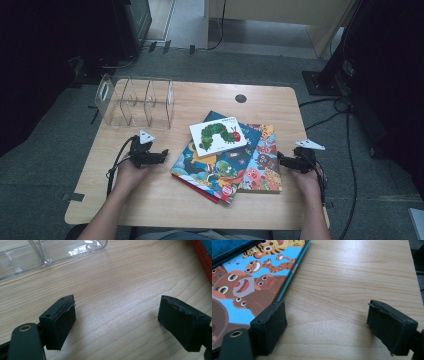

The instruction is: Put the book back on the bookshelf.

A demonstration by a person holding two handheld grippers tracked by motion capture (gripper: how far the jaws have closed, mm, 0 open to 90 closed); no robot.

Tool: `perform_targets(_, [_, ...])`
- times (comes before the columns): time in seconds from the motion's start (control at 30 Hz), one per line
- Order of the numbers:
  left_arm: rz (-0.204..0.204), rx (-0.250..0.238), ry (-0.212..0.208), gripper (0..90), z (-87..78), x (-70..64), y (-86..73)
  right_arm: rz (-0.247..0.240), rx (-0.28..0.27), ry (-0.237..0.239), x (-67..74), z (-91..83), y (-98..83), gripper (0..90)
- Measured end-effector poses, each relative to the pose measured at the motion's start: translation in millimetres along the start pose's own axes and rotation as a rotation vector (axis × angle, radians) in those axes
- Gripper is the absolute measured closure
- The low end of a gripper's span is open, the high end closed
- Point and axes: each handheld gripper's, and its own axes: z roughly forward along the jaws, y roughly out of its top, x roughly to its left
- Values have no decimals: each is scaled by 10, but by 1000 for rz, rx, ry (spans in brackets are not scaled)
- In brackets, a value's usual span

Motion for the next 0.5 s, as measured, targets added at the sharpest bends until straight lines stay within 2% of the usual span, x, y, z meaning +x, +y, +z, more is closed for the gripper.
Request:
perform_targets(0.17, [2,-1,-2,156,-2,1,1,-1,2,2,-1,1,5,154])
perform_targets(0.2, [2,-1,-2,180,-2,1,1,0,6,2,0,0,10,162])
perform_targets(0.27, [11,-7,-10,325,-25,8,6,0,10,7,-6,-10,21,202])
perform_targets(0.3, [14,-3,-22,361,-40,14,16,6,16,17,-10,-17,30,216])
perform_targets(0.4, [27,18,-45,402,-64,23,44,18,16,18,-13,-48,56,252])
perform_targets(0.47, [5,15,-73,444,-90,37,57,18,-1,14,-6,-86,89,286])
perform_targets(0.5, [5,15,-73,464,-90,37,57,16,-21,23,8,-122,116,314])
